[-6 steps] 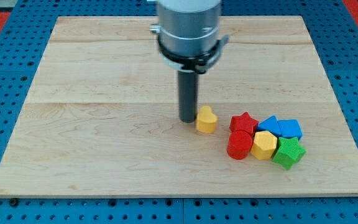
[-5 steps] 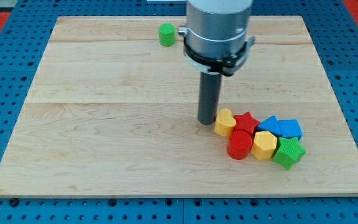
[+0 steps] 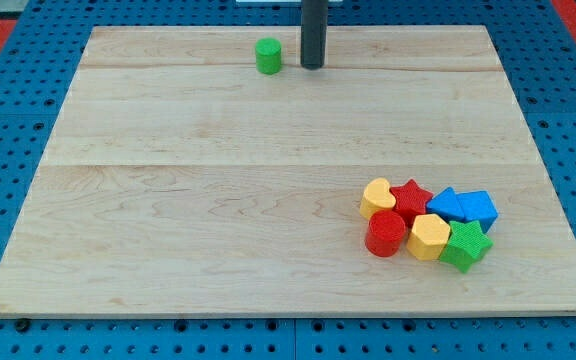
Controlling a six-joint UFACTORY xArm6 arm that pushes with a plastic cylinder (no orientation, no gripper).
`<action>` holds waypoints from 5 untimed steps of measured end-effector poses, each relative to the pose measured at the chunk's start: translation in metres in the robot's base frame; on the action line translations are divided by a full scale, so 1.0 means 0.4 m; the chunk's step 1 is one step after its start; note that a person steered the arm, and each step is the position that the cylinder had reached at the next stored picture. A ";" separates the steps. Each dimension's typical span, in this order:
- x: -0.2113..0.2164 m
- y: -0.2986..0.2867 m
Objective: Move the green circle to the center of the board
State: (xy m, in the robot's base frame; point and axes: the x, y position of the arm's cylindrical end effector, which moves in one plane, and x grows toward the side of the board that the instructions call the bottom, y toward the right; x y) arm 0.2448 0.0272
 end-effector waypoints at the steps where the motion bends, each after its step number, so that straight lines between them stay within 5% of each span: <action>1: -0.056 -0.125; 5: 0.215 -0.167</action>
